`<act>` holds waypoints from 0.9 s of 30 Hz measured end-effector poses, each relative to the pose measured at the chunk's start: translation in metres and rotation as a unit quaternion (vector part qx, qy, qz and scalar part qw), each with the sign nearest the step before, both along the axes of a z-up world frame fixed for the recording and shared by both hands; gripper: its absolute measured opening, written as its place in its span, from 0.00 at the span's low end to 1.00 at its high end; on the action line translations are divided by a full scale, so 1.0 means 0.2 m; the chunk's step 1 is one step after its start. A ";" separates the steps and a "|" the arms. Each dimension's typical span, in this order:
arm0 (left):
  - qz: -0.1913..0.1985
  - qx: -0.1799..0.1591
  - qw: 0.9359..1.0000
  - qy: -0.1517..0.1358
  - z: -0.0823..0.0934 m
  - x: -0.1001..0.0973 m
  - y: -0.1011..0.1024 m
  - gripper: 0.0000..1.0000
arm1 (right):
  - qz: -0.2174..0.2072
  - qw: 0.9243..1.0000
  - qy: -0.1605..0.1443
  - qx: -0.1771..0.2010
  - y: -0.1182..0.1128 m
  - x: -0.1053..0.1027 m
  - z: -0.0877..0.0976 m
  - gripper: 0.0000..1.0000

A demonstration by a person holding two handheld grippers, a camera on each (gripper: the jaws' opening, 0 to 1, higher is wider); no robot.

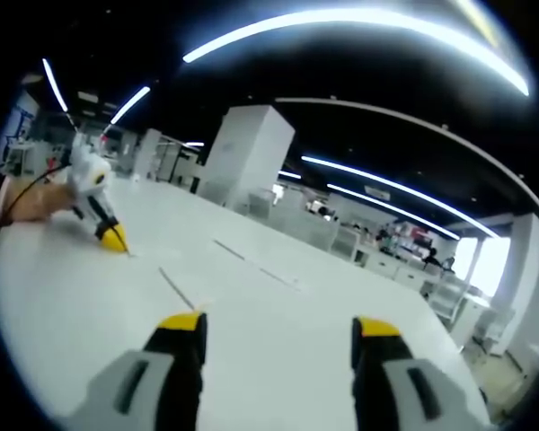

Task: Locate the socket holder cover, grip the socket holder cover, clip it into the socket holder slot.

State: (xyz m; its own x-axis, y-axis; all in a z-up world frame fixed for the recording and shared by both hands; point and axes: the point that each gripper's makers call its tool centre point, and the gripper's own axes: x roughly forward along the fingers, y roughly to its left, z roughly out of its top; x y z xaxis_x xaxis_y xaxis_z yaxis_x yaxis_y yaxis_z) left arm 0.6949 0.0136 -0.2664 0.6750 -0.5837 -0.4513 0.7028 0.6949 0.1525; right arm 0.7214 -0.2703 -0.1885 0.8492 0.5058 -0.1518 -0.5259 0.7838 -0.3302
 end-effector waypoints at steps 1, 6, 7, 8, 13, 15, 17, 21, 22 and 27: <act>0.002 0.000 1.000 -0.001 0.00 0.00 0.00 0.03 | 0.000 1.000 0.000 0.000 0.00 0.00 0.00 0.66; 0.003 -0.001 1.000 -0.003 0.00 0.00 0.00 0.03 | 0.001 1.000 0.000 0.000 0.00 0.00 0.00 0.66; 0.003 -0.001 1.000 -0.004 0.00 0.00 0.00 0.03 | 0.001 1.000 0.000 0.000 0.00 0.01 0.00 0.66; 0.004 -0.001 1.000 -0.004 0.00 0.00 0.00 0.03 | 0.001 1.000 0.001 0.000 -0.01 0.01 0.00 0.66; 0.009 0.004 1.000 -0.013 0.00 0.02 0.00 0.03 | 0.001 1.000 0.002 -0.002 0.00 0.01 0.00 0.66; 0.009 0.006 1.000 -0.014 0.00 0.02 0.00 0.03 | 0.001 1.000 0.002 -0.002 0.00 0.01 0.00 0.66; 0.008 0.008 1.000 -0.016 0.00 0.02 0.00 0.03 | 0.001 1.000 0.002 -0.002 0.00 0.01 0.00 0.66; 0.009 0.009 1.000 -0.016 0.00 0.02 0.00 0.03 | 0.002 1.000 0.002 -0.002 0.00 0.00 0.00 0.66; 0.009 0.010 1.000 -0.016 0.00 0.01 0.00 0.03 | 0.002 1.000 0.003 -0.002 0.00 0.00 -0.01 0.66; 0.012 0.014 1.000 -0.016 0.00 0.02 0.00 0.03 | 0.003 1.000 0.004 -0.003 0.00 0.01 -0.01 0.66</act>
